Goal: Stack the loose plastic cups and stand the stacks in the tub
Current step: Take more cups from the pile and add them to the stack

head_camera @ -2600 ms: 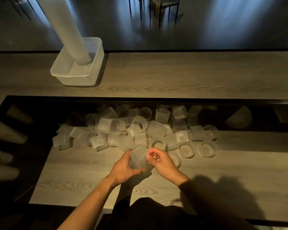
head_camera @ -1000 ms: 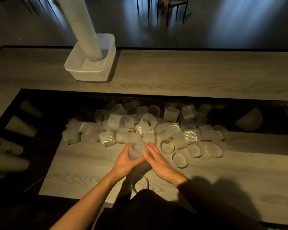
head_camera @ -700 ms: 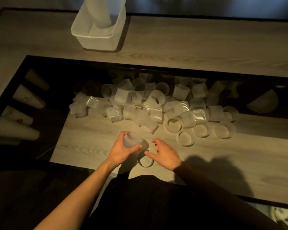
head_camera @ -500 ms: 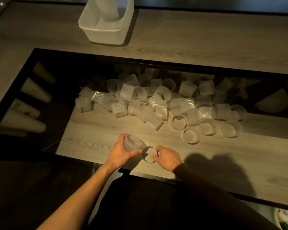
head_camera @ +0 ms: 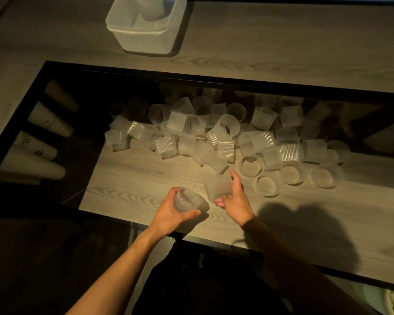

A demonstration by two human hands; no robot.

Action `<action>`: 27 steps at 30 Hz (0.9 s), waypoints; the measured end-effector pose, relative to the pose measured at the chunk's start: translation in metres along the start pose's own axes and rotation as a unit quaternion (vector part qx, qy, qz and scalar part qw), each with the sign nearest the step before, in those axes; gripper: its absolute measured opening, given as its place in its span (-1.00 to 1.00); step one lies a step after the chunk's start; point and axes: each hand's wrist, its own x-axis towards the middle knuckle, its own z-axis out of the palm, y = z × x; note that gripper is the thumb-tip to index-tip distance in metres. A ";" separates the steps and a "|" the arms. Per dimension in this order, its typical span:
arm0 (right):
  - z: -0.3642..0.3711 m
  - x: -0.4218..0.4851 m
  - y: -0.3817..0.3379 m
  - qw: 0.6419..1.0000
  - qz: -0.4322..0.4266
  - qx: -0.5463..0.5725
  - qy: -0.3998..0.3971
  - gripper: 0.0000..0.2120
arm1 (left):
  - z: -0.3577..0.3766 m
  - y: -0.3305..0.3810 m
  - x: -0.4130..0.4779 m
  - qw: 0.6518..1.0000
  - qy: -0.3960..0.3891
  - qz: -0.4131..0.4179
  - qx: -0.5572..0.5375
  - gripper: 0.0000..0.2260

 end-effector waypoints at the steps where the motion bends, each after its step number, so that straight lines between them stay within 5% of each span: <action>1: 0.001 -0.001 0.000 1.000 -0.014 -0.007 -0.008 -0.29 | 0.002 0.003 0.001 1.000 -0.009 0.006 0.002 -0.27; 7: 0.004 -0.021 -0.012 0.988 -0.029 0.109 -0.103 -0.53 | 0.009 0.016 0.005 0.999 -0.019 0.027 0.008 -0.29; 12: 0.009 -0.025 -0.029 0.990 -0.044 0.120 -0.060 -0.65 | 0.011 0.026 0.006 0.998 -0.026 0.044 0.045 -0.32; 16: 0.004 -0.021 -0.031 0.988 -0.129 -0.068 0.059 -0.57 | 0.010 0.034 0.012 0.997 -0.020 0.057 0.058 -0.26; 18: 0.000 -0.016 -0.026 0.972 -0.170 -0.157 0.034 -0.55 | 0.009 0.035 0.016 0.996 -0.019 0.066 0.057 -0.25; 21: 0.002 -0.014 -0.027 0.981 -0.141 -0.126 -0.041 -0.46 | 0.004 0.035 0.021 0.994 -0.026 0.081 0.072 -0.27; 27: 0.015 -0.005 -0.024 0.954 -0.168 -0.248 0.028 -0.57 | -0.008 0.042 0.036 0.986 -0.042 0.111 0.115 -0.28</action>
